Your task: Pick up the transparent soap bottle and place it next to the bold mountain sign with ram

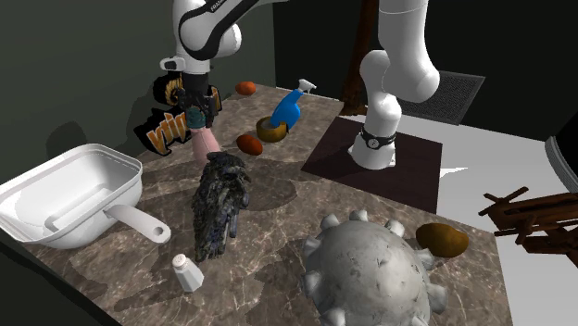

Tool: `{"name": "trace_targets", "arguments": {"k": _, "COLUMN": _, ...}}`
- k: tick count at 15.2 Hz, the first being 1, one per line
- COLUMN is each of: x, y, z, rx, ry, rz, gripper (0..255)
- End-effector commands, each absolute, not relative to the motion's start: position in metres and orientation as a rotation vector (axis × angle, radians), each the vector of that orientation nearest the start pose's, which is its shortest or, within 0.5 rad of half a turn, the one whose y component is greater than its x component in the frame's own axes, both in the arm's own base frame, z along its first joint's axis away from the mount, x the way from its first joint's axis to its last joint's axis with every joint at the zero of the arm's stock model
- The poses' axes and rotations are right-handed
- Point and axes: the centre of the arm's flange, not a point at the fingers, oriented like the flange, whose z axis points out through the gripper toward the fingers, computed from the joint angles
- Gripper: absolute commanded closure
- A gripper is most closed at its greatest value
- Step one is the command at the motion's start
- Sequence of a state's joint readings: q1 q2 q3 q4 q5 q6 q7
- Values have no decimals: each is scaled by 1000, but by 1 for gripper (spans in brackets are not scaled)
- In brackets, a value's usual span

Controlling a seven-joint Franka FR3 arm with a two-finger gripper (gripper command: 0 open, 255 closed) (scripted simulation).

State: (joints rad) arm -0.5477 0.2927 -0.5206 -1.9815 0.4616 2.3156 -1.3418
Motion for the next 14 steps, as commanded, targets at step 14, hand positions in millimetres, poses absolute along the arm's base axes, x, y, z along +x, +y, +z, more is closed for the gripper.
{"name": "trace_targets", "arguments": {"k": 14, "x": 301, "y": -523, "z": 394, "rx": -3136, "ry": 2, "rz": -361, "gripper": 0}}
